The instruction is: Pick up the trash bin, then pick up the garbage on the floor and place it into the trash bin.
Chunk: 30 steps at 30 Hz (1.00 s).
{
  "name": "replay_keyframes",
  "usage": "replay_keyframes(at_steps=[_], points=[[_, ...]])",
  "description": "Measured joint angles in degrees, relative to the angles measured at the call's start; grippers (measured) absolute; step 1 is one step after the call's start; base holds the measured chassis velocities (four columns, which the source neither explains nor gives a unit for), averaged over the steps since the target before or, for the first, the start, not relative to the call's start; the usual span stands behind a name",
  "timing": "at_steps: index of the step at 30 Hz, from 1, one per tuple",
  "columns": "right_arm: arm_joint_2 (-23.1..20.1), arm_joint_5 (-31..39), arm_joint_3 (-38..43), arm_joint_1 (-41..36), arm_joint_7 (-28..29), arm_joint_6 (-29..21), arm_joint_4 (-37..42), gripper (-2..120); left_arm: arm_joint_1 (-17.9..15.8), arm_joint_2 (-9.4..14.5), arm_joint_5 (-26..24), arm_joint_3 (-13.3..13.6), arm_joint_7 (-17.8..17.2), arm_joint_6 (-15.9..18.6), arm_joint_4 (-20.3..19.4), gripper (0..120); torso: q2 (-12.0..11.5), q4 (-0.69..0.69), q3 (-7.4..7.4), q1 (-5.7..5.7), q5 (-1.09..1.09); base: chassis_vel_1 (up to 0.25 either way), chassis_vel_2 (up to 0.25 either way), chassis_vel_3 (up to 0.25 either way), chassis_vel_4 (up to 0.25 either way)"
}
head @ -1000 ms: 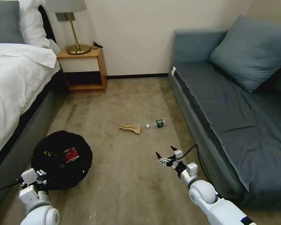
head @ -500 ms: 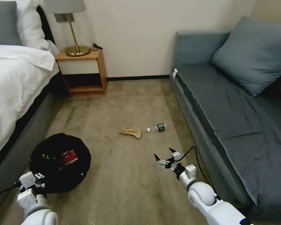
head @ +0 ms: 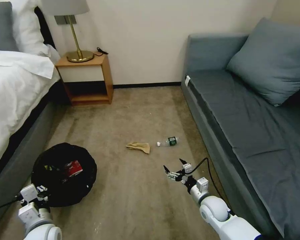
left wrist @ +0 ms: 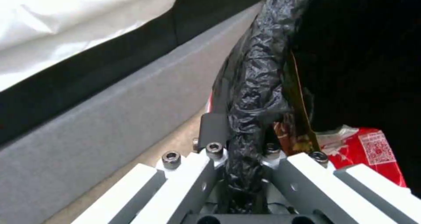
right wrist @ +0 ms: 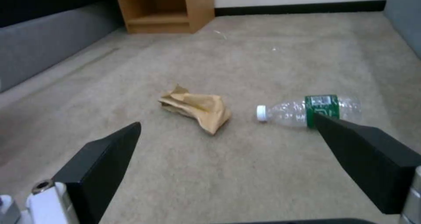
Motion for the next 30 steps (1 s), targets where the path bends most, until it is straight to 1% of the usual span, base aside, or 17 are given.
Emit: replay_keyframes(at_steps=[13,19,30], points=[[0.29,-1.35,-1.39,1.74,-2.03,1.54,-2.61,100,-0.52,0.22,-0.3,-0.31,-0.04,-0.22,1.0,1,0.0,0.0,0.0,0.0,0.01,-0.078,0.086,0.087,-0.086],[0.97,-2.04,-2.89,4.09,-4.4,2.82,-5.42,100,-1.47,-0.48,0.07,-0.02,-0.03,-0.18,1.7,1,0.0,0.0,0.0,0.0,0.0,-0.078,0.078,0.087,-0.088],[1.19,-0.09,-6.4,7.78,-9.86,3.58,-7.9,100,-3.17,-1.81,0.7,0.25,0.0,0.58,2.45,1,0.0,0.0,0.0,0.0,0.0,-0.086,0.093,0.092,-0.091]])
